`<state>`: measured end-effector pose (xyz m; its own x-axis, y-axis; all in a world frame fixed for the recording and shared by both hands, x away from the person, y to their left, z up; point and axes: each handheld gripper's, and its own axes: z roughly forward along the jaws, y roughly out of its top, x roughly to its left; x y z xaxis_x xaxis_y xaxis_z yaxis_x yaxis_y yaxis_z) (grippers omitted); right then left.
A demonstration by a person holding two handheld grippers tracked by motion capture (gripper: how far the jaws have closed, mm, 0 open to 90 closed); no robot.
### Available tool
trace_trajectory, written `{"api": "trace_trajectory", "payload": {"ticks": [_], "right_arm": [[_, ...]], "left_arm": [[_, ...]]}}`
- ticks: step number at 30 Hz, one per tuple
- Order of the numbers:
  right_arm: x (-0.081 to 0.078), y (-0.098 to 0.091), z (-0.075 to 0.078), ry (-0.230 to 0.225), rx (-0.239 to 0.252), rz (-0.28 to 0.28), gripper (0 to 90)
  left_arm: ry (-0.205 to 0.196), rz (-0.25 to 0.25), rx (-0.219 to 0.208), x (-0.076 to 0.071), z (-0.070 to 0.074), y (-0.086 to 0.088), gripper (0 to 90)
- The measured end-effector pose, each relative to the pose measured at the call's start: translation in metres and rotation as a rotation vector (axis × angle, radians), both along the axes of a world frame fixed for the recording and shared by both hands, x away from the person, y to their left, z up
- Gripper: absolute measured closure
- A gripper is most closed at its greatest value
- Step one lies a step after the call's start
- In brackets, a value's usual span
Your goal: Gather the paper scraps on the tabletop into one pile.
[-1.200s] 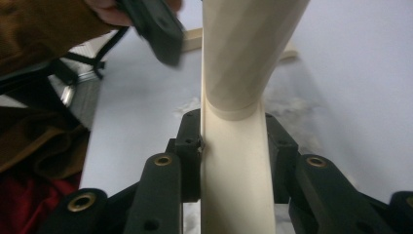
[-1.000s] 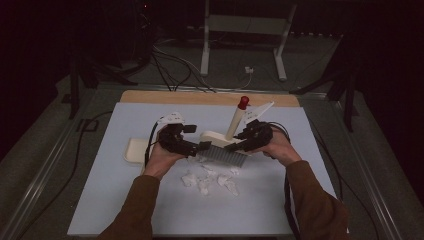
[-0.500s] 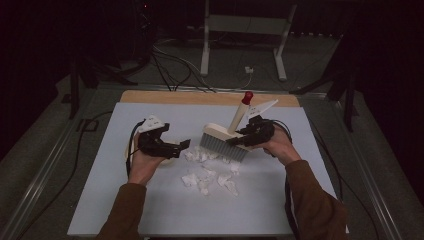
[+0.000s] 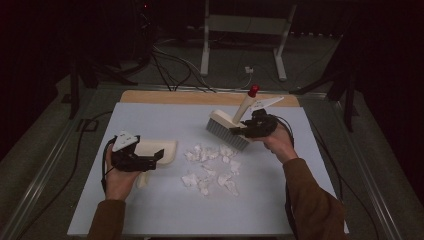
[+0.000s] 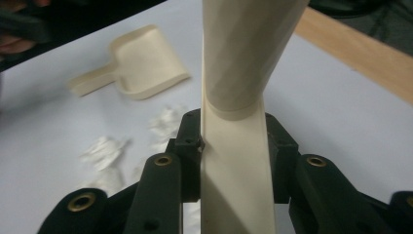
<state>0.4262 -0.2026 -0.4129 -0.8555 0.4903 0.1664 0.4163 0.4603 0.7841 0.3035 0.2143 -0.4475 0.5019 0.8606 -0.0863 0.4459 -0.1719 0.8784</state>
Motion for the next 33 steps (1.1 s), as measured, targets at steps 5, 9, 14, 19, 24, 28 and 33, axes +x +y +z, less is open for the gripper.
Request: {"api": "trace_trajectory", "payload": {"ticks": [5,9,14,19,24,28,33], "right_arm": [[0.008,-0.002,-0.002,-0.008,-0.009,-0.076,67.5],[0.012,-0.002,-0.004,-0.009,-0.028,-0.105,67.5],[0.019,0.000,-0.009,-0.017,-0.063,-0.147,67.4],[0.024,0.006,-0.021,-0.039,-0.146,-0.191,67.4],[0.025,0.014,-0.029,-0.083,-0.223,-0.228,67.4],[0.023,0.019,-0.034,-0.133,-0.274,-0.258,67.5],[0.019,0.027,-0.045,-0.176,-0.354,-0.242,67.5]], "left_arm": [[0.000,0.066,-0.020,-0.016,-0.010,0.021,0.5],[0.001,0.089,-0.044,-0.022,-0.015,0.030,0.5],[-0.007,0.131,-0.040,-0.032,-0.024,0.038,0.5],[-0.010,0.162,-0.018,-0.039,-0.029,0.042,0.5],[-0.024,0.184,0.009,-0.041,-0.030,0.045,0.5],[-0.021,0.192,0.021,-0.043,-0.033,0.046,0.5],[-0.019,0.204,0.018,-0.044,-0.035,0.048,0.5]]}}
